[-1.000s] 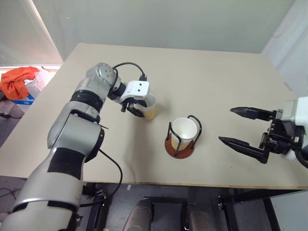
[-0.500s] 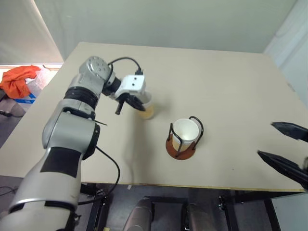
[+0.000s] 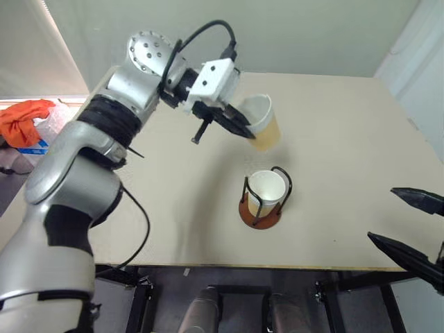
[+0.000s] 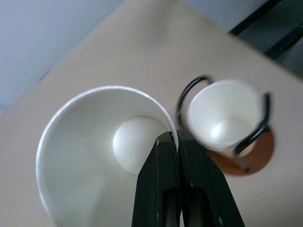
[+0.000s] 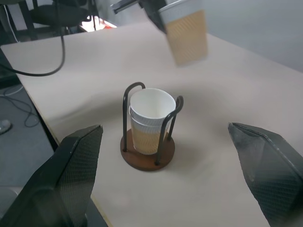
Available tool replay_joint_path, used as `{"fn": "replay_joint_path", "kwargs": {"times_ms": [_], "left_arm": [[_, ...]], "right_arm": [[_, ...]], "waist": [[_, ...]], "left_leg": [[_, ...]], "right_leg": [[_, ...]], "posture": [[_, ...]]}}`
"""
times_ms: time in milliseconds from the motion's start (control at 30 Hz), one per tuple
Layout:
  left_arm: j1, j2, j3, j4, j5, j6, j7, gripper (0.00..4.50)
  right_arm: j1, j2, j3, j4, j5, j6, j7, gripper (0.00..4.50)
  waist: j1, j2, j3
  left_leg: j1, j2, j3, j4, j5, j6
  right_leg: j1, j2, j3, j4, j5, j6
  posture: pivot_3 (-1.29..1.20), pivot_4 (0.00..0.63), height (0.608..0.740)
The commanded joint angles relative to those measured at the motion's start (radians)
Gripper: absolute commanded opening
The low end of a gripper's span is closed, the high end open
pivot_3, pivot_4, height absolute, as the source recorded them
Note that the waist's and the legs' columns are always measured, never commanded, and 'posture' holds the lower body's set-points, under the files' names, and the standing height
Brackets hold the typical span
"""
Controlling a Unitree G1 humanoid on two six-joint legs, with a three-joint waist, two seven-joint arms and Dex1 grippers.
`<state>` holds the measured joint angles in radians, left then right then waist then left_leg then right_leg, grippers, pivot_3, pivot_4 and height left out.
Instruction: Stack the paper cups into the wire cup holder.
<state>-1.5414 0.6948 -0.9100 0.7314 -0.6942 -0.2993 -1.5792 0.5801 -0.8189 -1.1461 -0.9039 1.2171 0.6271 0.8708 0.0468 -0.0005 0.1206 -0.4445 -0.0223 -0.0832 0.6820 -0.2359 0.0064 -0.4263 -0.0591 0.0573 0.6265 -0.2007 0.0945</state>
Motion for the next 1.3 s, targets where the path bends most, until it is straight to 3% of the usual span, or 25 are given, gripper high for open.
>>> {"fn": "replay_joint_path", "kwargs": {"times_ms": [33,300,600,700,900,1133,1300], "left_arm": [[-0.055,0.041,-0.094,-0.091,-0.114,-0.042,-0.035,0.02],[-0.091,0.080,-0.245,-0.220,-0.181,-0.145,-0.035,0.02],[-0.095,0.050,-0.318,-0.192,-0.152,-0.204,-0.035,0.02],[-0.103,0.053,-0.323,-0.208,-0.177,-0.185,-0.035,0.59],[-0.096,0.030,-0.294,-0.186,-0.163,-0.179,-0.035,2.64],[-0.067,0.024,-0.193,-0.113,-0.130,-0.119,-0.035,2.64],[0.065,0.113,0.020,-0.169,-0.224,0.134,-0.035,2.64]], "right_arm": [[-0.022,-0.030,0.033,-0.007,0.002,-0.030,-0.029,4.50],[-0.058,-0.050,0.094,0.002,-0.026,-0.044,-0.059,4.50],[-0.057,-0.055,0.088,-0.002,-0.023,-0.044,-0.075,4.50],[-0.056,-0.056,0.090,-0.005,-0.022,-0.044,-0.085,4.50],[-0.071,-0.073,0.107,-0.006,-0.014,-0.041,-0.111,4.50],[-0.150,-0.126,0.186,0.037,-0.017,-0.039,-0.113,4.50],[-0.269,-0.192,0.315,0.148,-0.064,-0.045,-0.042,4.50]], "waist": [[-0.001,0.000,0.000],[0.000,0.000,0.000],[0.000,0.000,0.000],[0.000,0.000,0.000],[0.000,0.001,0.000],[0.000,0.001,0.000],[-0.007,0.004,-0.002]], "left_leg": [[0.000,0.000,0.000,0.000,0.000,0.000],[0.000,0.001,0.001,0.000,-0.002,0.001],[0.000,0.001,0.001,0.001,-0.006,0.005],[0.000,0.001,0.001,0.001,-0.006,0.004],[0.000,0.001,0.001,0.001,-0.007,0.003],[0.001,0.002,0.002,0.001,-0.008,0.002],[0.001,0.003,0.003,0.001,-0.008,0.001]], "right_leg": [[0.000,0.000,0.000,0.000,0.000,0.000],[0.000,-0.001,0.001,0.000,-0.001,0.000],[0.000,-0.001,0.001,0.000,-0.001,0.000],[0.001,-0.001,0.001,0.000,-0.001,0.000],[0.001,-0.001,0.001,0.000,-0.001,-0.001],[0.001,-0.001,0.001,0.000,-0.001,-0.001],[0.001,0.000,0.001,0.000,-0.001,0.000]], "posture": [[0.00,0.150,0.740],[0.00,0.150,0.740],[0.00,0.150,0.740],[0.00,0.150,0.740],[0.00,0.150,0.740],[0.00,0.150,0.740],[0.00,0.150,0.740]]}}
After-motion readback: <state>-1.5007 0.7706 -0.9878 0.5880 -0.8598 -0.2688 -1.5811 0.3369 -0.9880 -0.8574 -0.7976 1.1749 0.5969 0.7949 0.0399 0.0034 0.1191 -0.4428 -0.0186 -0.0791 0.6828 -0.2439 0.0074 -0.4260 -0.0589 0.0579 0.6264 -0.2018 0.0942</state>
